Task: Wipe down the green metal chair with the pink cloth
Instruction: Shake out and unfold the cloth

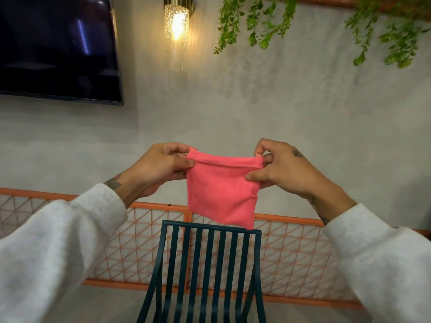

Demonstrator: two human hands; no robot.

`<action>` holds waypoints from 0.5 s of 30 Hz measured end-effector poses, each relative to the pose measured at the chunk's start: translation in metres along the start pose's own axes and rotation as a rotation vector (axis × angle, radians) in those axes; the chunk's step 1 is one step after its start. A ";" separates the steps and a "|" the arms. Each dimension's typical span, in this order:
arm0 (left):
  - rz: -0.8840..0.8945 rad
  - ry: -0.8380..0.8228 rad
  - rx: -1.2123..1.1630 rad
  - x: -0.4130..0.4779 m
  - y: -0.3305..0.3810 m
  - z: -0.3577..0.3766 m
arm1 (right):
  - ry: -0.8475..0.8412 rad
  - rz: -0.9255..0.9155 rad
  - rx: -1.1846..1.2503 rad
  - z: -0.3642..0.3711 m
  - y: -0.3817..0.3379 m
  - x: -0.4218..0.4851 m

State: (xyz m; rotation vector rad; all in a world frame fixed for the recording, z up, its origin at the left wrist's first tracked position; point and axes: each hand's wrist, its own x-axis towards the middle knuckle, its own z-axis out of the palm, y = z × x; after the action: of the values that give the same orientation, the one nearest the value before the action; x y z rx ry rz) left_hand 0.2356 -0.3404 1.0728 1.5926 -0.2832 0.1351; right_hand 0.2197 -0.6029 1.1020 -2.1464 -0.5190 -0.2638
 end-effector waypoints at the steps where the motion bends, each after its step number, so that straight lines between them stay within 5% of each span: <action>1: 0.005 -0.004 0.016 0.001 0.001 0.001 | -0.018 0.009 -0.027 0.001 0.001 0.001; 7: 0.037 0.015 -0.022 0.006 0.002 0.000 | 0.049 0.040 0.239 0.002 0.007 0.005; 12: 0.085 0.012 -0.007 0.011 0.001 -0.003 | 0.174 -0.138 0.256 0.006 0.008 0.010; 15: 0.072 -0.051 0.147 0.012 0.001 -0.002 | 0.095 -0.125 0.334 0.017 0.011 0.015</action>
State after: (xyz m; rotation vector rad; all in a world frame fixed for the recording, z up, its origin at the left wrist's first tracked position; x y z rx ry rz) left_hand 0.2473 -0.3394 1.0774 1.7340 -0.3774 0.1745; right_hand 0.2384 -0.5910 1.0898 -1.7724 -0.5983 -0.3232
